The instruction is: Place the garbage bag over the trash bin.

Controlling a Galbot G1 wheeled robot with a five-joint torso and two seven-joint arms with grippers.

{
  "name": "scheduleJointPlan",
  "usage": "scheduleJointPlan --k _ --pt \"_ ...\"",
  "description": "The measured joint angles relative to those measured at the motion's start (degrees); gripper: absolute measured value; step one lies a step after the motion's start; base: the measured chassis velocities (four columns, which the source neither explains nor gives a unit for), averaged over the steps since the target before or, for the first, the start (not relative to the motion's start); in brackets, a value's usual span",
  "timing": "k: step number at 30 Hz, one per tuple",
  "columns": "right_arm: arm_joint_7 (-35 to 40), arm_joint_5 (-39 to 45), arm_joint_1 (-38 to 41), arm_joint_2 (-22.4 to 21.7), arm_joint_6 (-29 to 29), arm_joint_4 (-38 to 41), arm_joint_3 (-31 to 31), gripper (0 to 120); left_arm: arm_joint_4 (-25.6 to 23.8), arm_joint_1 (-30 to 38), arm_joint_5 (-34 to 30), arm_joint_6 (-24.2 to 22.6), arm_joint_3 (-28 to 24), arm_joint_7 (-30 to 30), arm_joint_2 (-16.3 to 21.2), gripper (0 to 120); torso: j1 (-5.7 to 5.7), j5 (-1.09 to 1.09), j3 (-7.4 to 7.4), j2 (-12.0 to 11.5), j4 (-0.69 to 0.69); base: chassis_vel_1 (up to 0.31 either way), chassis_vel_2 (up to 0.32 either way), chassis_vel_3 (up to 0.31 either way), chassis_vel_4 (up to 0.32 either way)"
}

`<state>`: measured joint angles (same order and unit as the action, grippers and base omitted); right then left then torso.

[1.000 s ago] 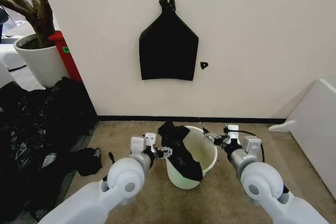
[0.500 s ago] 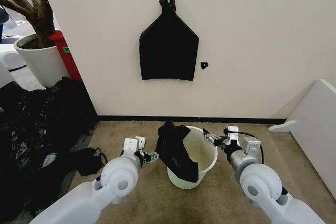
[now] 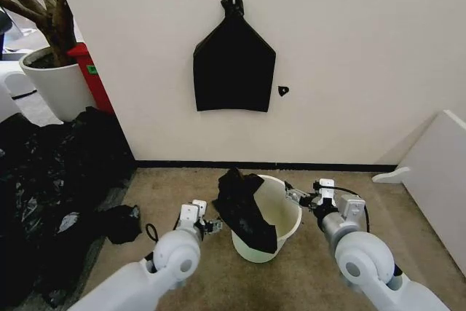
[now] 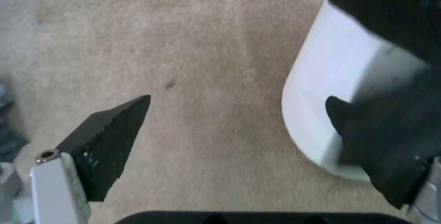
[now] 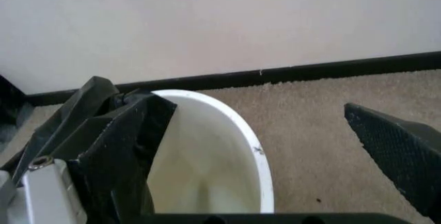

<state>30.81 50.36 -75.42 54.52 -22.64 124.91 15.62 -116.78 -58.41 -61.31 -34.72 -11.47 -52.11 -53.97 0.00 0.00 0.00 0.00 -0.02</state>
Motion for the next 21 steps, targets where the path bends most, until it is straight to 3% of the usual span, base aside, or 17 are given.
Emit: scheduleJointPlan --k 4,6,9,12,21 --pt "-0.09 -0.13 -0.55 0.41 -0.01 0.72 0.57 100 -5.6 -7.6 -1.11 -1.49 6.6 -2.41 6.85 100 0.0 0.01 0.0 0.0 0.04 0.0 0.0 0.0 0.0" --pt "-0.15 -0.24 -0.63 0.56 -0.01 0.74 0.72 100 -6.24 -9.03 -0.67 -1.04 8.01 -1.63 7.96 100 0.0 0.01 0.0 0.0 0.05 0.0 0.0 0.0 0.0" --pt "-0.44 -0.67 -1.12 0.98 -0.01 0.84 1.19 100 -7.41 -12.08 1.95 5.39 12.45 5.74 10.83 100 0.0 0.01 0.0 0.0 0.05 0.0 0.0 0.0 0.0" --pt "-0.64 -1.21 -1.31 1.17 -0.01 0.84 0.98 100 -5.53 -10.66 3.29 10.84 13.39 12.11 9.44 100 0.0 -0.02 0.0 0.0 0.02 0.0 0.0 0.0 0.0" --pt "-0.76 -2.3 -2.16 1.47 0.04 0.95 0.17 100 -1.06 -6.79 2.64 13.01 10.45 19.6 5.48 100 0.0 0.0 0.0 0.0 0.02 0.0 0.0 0.0 0.0"
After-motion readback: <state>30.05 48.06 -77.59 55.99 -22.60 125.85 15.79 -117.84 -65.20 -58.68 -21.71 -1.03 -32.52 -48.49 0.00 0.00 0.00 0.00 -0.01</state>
